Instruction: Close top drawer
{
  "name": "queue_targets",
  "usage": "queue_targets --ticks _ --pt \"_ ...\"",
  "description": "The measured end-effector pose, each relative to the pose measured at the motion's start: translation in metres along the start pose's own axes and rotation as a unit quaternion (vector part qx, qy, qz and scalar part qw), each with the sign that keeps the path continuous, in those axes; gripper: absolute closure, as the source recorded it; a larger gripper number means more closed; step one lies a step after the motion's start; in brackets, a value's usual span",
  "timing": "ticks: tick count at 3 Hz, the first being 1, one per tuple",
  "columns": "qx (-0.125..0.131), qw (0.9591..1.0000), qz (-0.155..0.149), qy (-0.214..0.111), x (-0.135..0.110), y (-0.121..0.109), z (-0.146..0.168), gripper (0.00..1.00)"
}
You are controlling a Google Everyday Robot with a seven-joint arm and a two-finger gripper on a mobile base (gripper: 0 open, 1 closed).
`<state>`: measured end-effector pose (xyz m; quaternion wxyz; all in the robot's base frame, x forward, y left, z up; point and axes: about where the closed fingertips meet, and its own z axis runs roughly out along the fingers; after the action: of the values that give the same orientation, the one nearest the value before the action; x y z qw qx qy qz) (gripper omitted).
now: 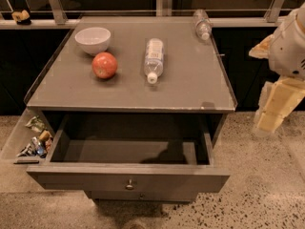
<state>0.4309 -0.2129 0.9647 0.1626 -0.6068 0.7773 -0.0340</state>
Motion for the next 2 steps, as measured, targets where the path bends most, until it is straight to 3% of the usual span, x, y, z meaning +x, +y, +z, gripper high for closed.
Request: queue_targets --ticks 1,2 --pt "-0.015 0.9993 -0.013 -0.032 -0.007 0.034 0.032 0.0" --pt "-0.043 0.9965 -0.005 -0.071 -0.011 0.078 0.086 0.0"
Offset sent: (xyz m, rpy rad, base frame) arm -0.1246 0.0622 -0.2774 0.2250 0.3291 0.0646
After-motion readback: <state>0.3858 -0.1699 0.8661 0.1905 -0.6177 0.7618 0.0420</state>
